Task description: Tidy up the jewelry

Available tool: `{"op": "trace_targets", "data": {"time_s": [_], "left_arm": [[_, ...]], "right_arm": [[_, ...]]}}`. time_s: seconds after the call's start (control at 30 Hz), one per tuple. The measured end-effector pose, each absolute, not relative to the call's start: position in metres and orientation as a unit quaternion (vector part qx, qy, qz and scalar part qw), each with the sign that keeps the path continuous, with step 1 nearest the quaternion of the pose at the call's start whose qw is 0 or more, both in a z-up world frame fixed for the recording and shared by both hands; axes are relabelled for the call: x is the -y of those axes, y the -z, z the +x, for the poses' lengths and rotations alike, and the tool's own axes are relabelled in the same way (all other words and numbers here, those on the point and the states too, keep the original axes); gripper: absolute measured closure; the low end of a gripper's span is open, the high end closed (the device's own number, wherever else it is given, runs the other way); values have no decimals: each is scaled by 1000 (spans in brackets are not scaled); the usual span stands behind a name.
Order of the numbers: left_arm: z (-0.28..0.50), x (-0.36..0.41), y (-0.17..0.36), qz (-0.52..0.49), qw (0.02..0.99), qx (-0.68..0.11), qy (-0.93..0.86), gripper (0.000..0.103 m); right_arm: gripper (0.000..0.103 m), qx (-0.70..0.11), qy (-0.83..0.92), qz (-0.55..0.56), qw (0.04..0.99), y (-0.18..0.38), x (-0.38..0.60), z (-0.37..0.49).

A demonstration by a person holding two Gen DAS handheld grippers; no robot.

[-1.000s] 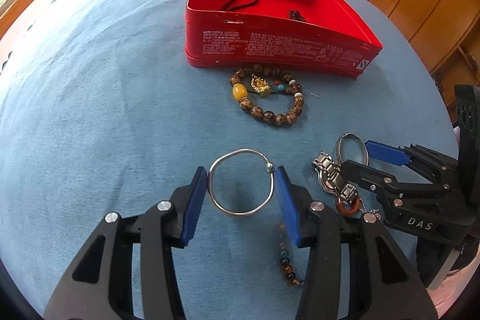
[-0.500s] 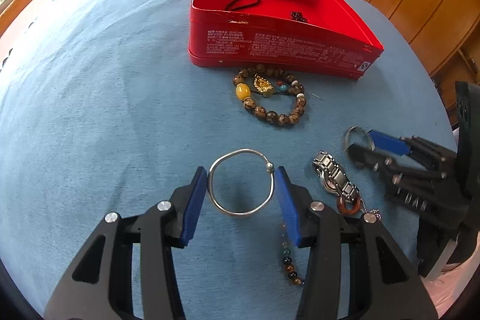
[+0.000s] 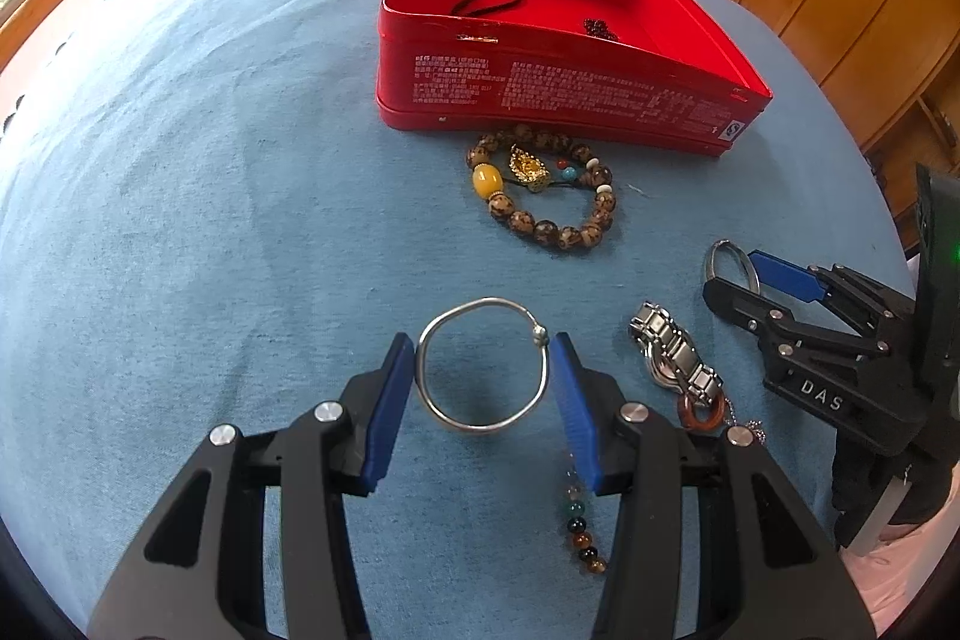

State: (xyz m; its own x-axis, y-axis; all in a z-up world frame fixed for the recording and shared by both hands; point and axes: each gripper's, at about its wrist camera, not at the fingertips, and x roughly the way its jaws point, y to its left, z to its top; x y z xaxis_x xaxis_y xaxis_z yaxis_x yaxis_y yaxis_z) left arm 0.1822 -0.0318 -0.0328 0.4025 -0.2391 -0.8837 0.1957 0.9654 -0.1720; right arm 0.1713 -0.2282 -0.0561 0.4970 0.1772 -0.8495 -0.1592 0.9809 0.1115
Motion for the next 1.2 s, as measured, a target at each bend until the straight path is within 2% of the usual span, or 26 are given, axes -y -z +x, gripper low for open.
{"op": "trace_targets", "data": {"time_s": [0.23,0.7,0.97,1.2], "left_arm": [[182,32,31,-20,840,-527,129,57],[191,32,42,-21,839,-531,118,57],[184,26,3,-29,862,-491,123,57],[205,29,-41,-17,883,-455,115,57]], "right_arm": [[54,-494,-109,85,859,48,251,173],[54,-494,-113,99,856,50,252,174],[54,-458,-118,91,876,14,254,166],[54,-435,-116,80,889,-27,251,191]]}}
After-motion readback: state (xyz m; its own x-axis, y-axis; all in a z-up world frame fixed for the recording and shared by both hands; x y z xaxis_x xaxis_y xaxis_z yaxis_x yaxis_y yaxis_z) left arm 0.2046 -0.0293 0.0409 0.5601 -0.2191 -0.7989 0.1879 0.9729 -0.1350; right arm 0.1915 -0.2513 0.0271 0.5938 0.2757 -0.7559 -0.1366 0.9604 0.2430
